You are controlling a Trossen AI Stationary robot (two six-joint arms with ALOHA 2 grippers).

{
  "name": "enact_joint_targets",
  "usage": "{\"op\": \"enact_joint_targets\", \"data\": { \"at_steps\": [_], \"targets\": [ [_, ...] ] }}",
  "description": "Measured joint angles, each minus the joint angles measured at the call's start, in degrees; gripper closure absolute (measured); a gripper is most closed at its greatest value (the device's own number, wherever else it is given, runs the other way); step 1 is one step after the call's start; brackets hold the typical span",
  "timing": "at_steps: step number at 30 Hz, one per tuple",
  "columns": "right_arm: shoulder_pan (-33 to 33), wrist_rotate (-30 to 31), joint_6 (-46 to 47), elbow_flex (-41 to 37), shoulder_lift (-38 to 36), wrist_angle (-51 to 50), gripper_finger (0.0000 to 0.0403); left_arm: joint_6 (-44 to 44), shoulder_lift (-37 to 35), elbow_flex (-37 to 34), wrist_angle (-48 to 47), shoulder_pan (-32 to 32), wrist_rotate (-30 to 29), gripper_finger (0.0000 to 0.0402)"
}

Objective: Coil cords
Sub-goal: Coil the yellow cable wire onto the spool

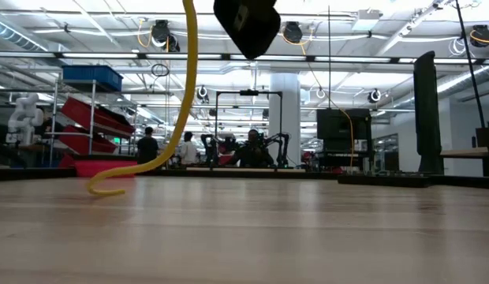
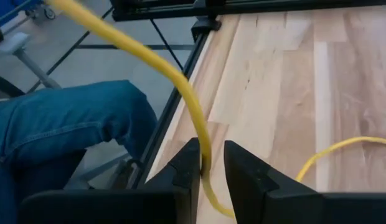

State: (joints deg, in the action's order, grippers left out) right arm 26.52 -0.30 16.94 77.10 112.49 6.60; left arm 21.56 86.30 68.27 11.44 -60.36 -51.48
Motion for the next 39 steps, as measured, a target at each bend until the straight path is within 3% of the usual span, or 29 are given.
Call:
{"op": "enact_joint_targets", "data": {
  "at_steps": [8, 18, 27, 34, 39],
  "targets": [
    [0.1, -4.8, 0.3, 0.0, -0.3, 0.0, 0.0338, 0.2, 0.0, 0.0, -0.2, 0.0, 0.0, 0.0400],
    [0.0, -4.8, 0.3, 0.0, -0.4, -0.9, 0.0318, 0.1, 0.0, 0.0, -0.2, 0.0, 0.0, 0.0400],
    [-0.1, -4.8, -1.2, 0.0, -0.4, -1.7, 0.0396, 0.1, 0.0, 0.0, -0.2, 0.0, 0.0, 0.0400],
    [-0.2, -4.3, -1.3, 0.0, -0.4, -1.7, 0.0399, 0.2, 0.0, 0.0, -0.7, 0.0, 1.0, 0.0400],
    [-0.2, -4.3, -1.4, 0.0, -0.4, -2.0, 0.0400, 0.2, 0.0, 0.0, -2.1, 0.0, 5.6, 0.0400]
  ]
}}
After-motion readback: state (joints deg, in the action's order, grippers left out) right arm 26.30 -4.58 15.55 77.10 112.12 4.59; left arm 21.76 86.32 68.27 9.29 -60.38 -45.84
